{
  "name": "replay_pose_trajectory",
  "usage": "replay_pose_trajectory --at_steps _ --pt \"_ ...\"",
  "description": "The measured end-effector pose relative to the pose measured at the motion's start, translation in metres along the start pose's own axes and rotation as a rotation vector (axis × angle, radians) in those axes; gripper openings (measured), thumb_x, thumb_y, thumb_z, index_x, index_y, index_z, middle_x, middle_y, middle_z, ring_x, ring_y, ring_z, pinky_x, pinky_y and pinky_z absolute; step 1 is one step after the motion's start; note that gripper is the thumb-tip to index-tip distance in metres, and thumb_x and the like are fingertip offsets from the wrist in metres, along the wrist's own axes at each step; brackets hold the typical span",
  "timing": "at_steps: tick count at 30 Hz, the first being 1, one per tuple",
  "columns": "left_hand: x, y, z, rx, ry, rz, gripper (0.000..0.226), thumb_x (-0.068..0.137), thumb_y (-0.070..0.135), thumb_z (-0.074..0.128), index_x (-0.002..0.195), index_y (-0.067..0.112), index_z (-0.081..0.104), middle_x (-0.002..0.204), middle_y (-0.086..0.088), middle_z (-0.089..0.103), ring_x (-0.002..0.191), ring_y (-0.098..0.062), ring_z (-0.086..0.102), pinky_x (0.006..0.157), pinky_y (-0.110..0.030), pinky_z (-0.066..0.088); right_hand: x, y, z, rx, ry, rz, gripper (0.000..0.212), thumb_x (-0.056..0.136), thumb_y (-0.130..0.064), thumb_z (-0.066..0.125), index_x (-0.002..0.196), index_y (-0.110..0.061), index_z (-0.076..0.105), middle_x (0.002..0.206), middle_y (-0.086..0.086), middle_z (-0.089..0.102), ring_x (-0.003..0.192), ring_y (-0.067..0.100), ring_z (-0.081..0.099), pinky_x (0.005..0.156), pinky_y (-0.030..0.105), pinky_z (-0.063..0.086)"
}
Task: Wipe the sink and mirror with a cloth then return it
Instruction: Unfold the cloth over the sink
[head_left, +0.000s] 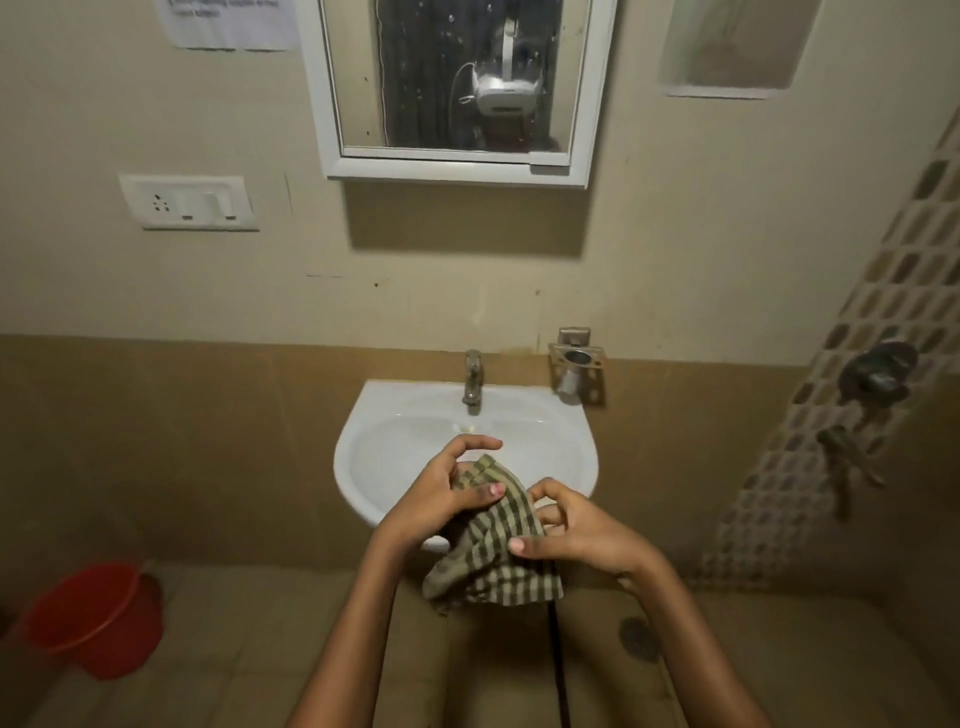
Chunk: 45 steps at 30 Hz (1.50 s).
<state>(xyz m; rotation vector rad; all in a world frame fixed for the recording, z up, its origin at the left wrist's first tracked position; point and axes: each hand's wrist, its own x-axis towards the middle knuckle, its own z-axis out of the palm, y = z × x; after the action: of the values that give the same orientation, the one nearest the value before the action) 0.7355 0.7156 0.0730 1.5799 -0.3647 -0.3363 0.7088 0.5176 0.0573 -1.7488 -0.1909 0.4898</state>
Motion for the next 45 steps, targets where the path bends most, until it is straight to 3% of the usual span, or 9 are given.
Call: replay_pose_trajectory --at_steps 3,8,11,16,22,27,32,37,45 --pt "0.042 0.005 -0.022 0.119 -0.004 -0.051 0.04 0.086 0.004 0.063 0.121 0.016 0.049 0.051 0.011 0.056 0.044 0.003 0.052 0.044 -0.008 0.04 0.043 -0.002 0.004 -0.004 0.047 -0.072 0.043 0.07 -0.031 0.079 0.107 -0.015 0.063 0.103 0.008 0.073 0.096 0.021 0.069 0.09 0.037 0.053" --pt "0.117 -0.001 -0.063 0.323 0.1 -0.144 0.048 0.08 0.021 0.072 0.122 0.019 0.049 0.089 -0.004 0.062 0.077 -0.014 0.06 0.071 -0.029 0.051 0.11 -0.005 -0.027 0.108 0.091 -0.029 0.019 0.08 -0.015 0.07 0.099 -0.01 0.07 0.099 0.013 0.074 0.092 0.028 0.07 0.087 0.039 0.052" --pt "0.151 -0.011 -0.081 0.316 0.189 -0.216 0.043 0.082 0.033 0.068 0.119 0.02 0.05 0.1 -0.002 0.061 0.083 -0.012 0.059 0.057 -0.021 0.046 0.149 -0.007 -0.048 0.15 0.089 0.0 0.022 0.082 -0.012 0.067 0.103 -0.005 0.068 0.101 0.016 0.073 0.094 0.031 0.069 0.089 0.04 0.053" --pt "0.17 -0.045 -0.096 0.176 0.451 -0.285 0.035 0.086 0.037 0.061 0.111 0.012 0.057 0.099 -0.001 0.059 0.092 -0.018 0.055 0.074 -0.026 0.042 0.193 -0.001 -0.071 0.219 0.264 0.032 0.021 0.087 -0.012 0.061 0.106 -0.004 0.065 0.101 0.014 0.073 0.092 0.027 0.069 0.088 0.04 0.053" --pt "0.181 -0.061 -0.091 -0.084 0.239 -0.427 0.04 0.088 0.04 0.058 0.121 0.02 0.049 0.119 -0.001 0.06 0.111 -0.023 0.058 0.085 -0.034 0.048 0.209 0.001 -0.077 0.288 0.14 0.082 0.021 0.09 -0.011 0.055 0.11 -0.007 0.061 0.094 0.005 0.074 0.085 0.019 0.071 0.066 0.022 0.055" --pt "0.19 -0.066 -0.084 -0.379 0.193 -0.386 0.047 0.084 0.013 0.067 0.125 0.018 0.044 0.114 -0.014 0.066 0.098 -0.025 0.067 0.08 -0.034 0.056 0.208 0.007 -0.064 0.658 0.051 0.15 0.052 0.098 -0.049 0.023 0.122 -0.016 0.057 0.119 0.013 0.066 0.112 0.031 0.061 0.095 0.043 0.045" --pt "0.197 -0.069 -0.082 -0.169 0.297 -0.314 0.049 0.074 0.008 0.076 0.115 0.018 0.051 0.108 -0.008 0.064 0.099 -0.022 0.065 0.086 -0.037 0.056 0.21 0.012 -0.046 0.629 0.097 0.019 0.039 0.083 -0.016 0.059 0.122 -0.013 0.054 0.111 0.016 0.069 0.1 0.034 0.066 0.079 0.039 0.056" --pt "0.196 -0.064 -0.084 -0.017 0.315 -0.207 0.043 0.068 0.01 0.08 0.102 0.024 0.057 0.098 0.004 0.065 0.098 -0.02 0.064 0.088 -0.038 0.055 0.209 0.007 -0.051 0.472 0.25 0.049 0.063 0.059 -0.031 0.081 0.113 -0.01 0.056 0.107 0.018 0.069 0.102 0.038 0.064 0.089 0.048 0.051" --pt "0.2 -0.058 -0.095 0.164 0.331 -0.105 0.051 0.061 0.02 0.084 0.106 0.021 0.062 0.108 -0.001 0.067 0.109 -0.021 0.06 0.091 -0.043 0.054 0.211 -0.003 -0.051 0.213 0.057 0.133 0.032 0.09 -0.033 0.057 0.113 -0.012 0.062 0.103 0.011 0.071 0.094 0.025 0.067 0.078 0.032 0.055"
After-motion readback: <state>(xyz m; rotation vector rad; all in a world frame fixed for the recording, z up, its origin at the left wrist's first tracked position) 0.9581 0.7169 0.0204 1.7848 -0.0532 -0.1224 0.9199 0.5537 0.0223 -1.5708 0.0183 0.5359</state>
